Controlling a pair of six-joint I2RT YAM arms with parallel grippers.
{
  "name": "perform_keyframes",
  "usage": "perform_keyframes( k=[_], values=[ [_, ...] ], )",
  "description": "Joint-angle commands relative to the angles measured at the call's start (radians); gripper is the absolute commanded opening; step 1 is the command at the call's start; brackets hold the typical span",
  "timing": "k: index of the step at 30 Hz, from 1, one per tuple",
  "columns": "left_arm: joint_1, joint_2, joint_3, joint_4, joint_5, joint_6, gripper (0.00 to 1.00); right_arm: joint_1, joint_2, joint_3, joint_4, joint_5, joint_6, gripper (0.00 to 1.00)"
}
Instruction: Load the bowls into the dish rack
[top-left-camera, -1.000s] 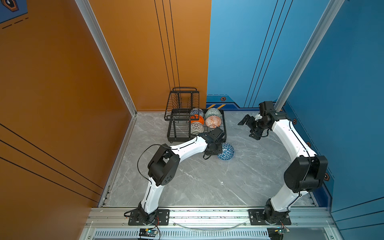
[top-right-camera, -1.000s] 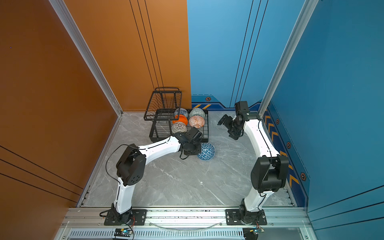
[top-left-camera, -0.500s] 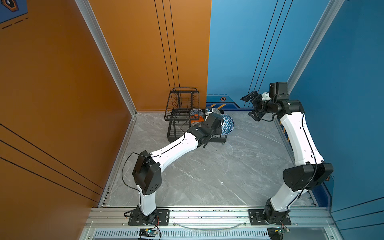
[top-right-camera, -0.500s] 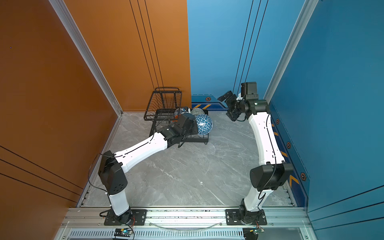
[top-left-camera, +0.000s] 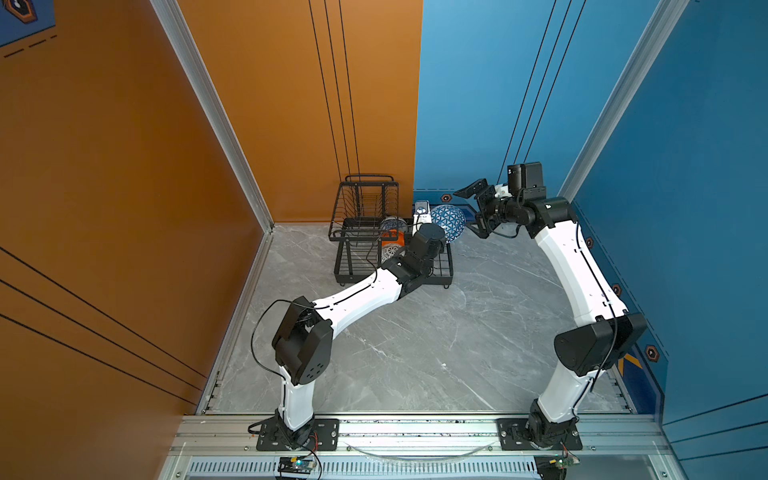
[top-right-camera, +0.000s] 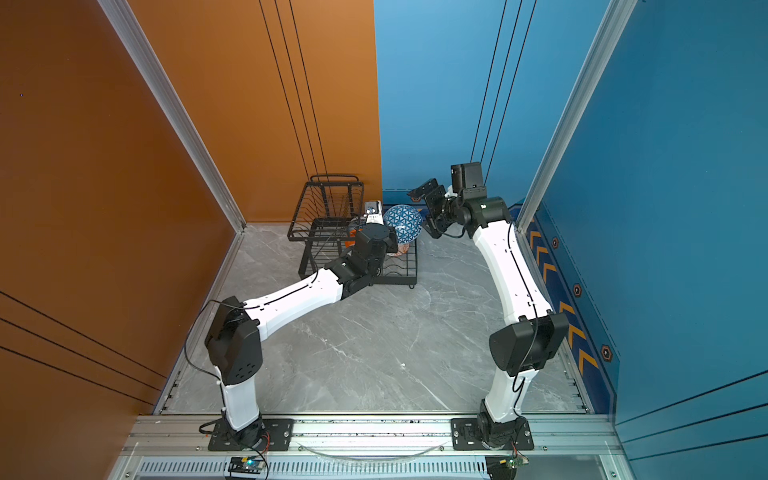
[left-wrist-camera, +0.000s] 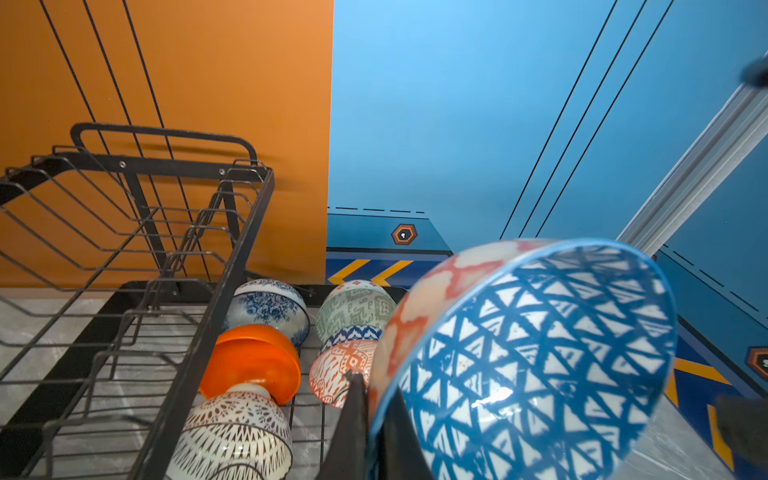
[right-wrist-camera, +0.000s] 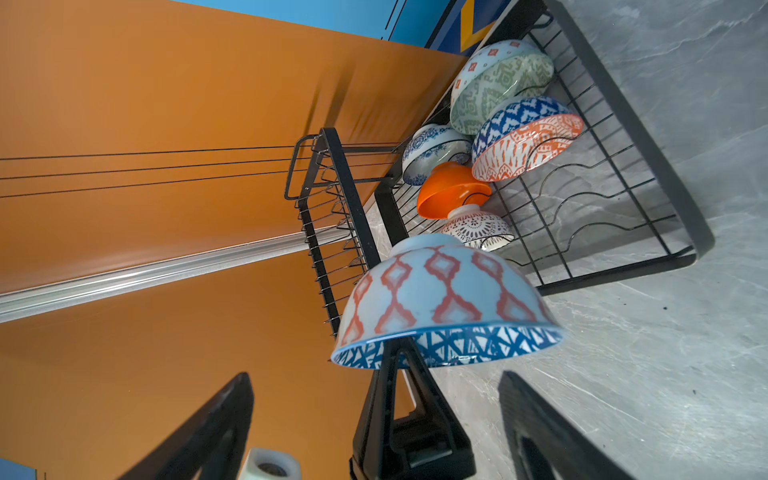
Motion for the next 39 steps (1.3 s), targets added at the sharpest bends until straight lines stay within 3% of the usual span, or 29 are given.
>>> perform_keyframes(
  k=[1, 8, 30, 33, 39],
  values=[
    [-0.004, 0.01, -0.011, 0.169, -0.051, 0.088, 0.0, 0.011, 0.017, 0.025, 0.054, -0.009, 0.055, 0.82],
    [-0.017, 0.017, -0.043, 0.261, -0.062, 0.149, 0.0, 0.026, 0.051, 0.027, 0.071, 0.004, 0.095, 0.69],
    [-0.034, -0.046, -0.147, 0.327, -0.053, 0.174, 0.0, 0.033, 0.162, 0.096, 0.105, 0.014, 0.136, 0.0],
    [-0.029, -0.041, -0.14, 0.327, -0.056, 0.179, 0.0, 0.034, 0.18, 0.121, 0.106, 0.013, 0.142, 0.0],
    [-0.011, -0.034, -0.124, 0.323, -0.044, 0.169, 0.12, 0.033, 0.218, 0.167, 0.107, 0.007, 0.144, 0.0]
  ],
)
